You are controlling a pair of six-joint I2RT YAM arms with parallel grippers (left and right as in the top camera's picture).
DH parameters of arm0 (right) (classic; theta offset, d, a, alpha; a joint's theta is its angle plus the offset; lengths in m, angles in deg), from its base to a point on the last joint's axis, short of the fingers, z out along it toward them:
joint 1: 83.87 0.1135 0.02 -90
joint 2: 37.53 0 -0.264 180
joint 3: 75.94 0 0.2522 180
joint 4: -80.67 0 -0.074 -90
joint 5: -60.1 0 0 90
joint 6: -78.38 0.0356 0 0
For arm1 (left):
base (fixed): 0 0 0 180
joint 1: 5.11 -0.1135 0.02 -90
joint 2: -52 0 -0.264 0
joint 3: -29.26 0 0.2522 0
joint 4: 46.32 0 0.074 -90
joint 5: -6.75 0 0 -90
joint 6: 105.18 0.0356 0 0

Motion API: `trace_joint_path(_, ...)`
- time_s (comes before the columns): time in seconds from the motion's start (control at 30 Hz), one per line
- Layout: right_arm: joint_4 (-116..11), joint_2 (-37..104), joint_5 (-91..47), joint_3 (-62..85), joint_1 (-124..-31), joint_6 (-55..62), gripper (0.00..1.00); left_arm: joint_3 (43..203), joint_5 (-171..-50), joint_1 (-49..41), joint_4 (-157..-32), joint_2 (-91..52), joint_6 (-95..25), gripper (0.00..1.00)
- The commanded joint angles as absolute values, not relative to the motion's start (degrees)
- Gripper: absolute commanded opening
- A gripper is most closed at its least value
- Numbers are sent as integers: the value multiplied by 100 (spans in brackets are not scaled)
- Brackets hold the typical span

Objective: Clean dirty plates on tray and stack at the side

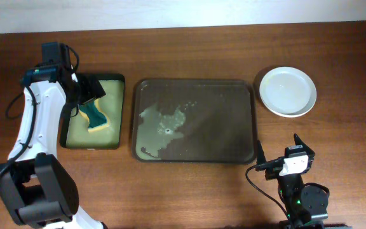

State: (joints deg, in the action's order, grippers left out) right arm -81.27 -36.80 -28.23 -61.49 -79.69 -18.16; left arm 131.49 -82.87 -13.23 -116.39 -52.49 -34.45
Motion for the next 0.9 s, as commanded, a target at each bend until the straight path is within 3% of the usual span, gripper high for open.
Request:
trace_joint_path(0.0,-8101,-3734,-2893,-6186,-7942,-1869,98,13199,-8309,-1354,-11635,-5205,-3438,99)
trace_joint_path(0.5,-8103,-3734,-2893,-6186,-7942,-1869,98,13173,-8390,-1279,-12315,-4989,-3434,99)
trace_joint_path(0.67,-8103,-3734,-2893,-6186,-7942,-1869,98,11938,-8335,-805,-11086,-3505,-2861,100)
trace_joint_path(0.8,-8103,-3734,-2891,-6186,-7942,-1869,98,9560,-8350,-322,-9368,-1535,-1489,99)
trace_joint_path(0.87,-8103,-3734,-2893,-6186,-7942,-1869,98,8378,-8344,-307,-9137,-241,-1073,99)
